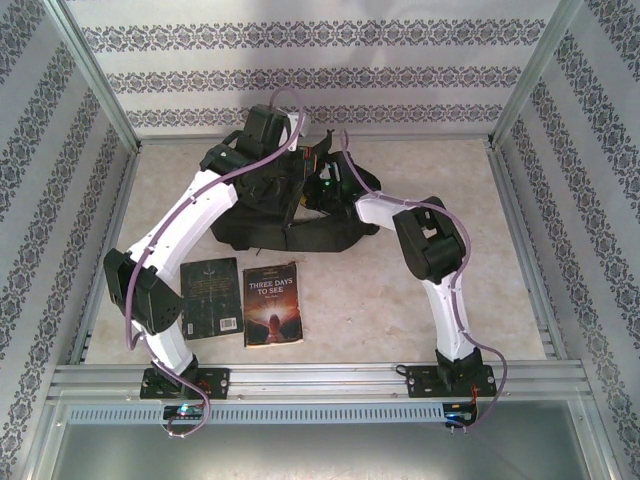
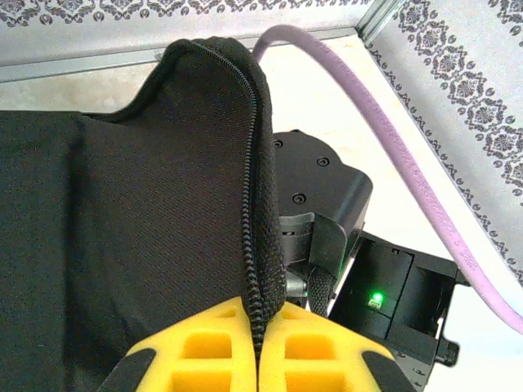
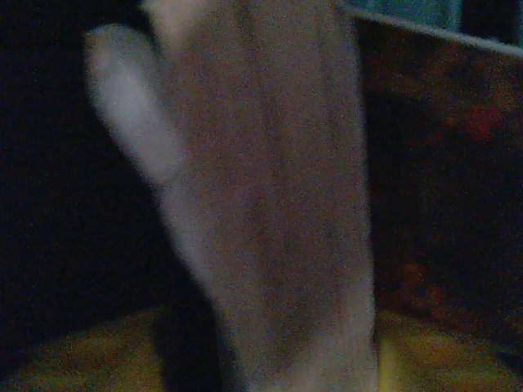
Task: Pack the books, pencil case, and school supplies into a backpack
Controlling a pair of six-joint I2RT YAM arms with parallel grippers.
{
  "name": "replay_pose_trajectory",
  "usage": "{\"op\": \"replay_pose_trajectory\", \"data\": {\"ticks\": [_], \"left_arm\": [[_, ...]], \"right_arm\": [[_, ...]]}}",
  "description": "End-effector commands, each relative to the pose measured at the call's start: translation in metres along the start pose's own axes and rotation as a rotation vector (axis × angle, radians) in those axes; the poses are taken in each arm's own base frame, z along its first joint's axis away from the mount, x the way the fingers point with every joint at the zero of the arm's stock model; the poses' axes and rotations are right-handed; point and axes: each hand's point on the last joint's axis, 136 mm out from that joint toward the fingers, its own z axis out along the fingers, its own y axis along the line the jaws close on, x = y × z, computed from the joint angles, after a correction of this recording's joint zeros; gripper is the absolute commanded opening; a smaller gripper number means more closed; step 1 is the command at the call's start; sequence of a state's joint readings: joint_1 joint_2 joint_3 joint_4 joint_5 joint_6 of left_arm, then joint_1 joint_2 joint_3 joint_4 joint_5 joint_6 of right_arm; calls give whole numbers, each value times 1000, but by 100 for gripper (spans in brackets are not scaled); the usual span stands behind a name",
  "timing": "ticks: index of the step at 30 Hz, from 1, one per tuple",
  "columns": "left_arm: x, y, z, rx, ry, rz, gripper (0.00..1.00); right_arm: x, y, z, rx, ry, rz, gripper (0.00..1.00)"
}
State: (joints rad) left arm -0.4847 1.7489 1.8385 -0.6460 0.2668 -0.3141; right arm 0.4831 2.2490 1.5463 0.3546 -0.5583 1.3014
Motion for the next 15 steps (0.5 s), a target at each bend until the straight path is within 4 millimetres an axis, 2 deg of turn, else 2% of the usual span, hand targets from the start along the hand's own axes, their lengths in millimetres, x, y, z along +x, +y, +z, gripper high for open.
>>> {"op": "replay_pose_trajectory", "data": {"ticks": [1,3,6,15], "left_arm": [[-29,-7,-13,40,-82,25,0],[-27,-2,-11,29,-76,19,0],[-25,6,-6,23,-64,-6,0],[-16,16,10,22,-27,-44,0]], "right_arm": [[0,37,-15,-38,-51,-123,75],[-1,36,-33,32,-87,-187,84],[-3,32,-58,122,-111,-260,91],[-14,20,-133,233,-207,-318,97]]}}
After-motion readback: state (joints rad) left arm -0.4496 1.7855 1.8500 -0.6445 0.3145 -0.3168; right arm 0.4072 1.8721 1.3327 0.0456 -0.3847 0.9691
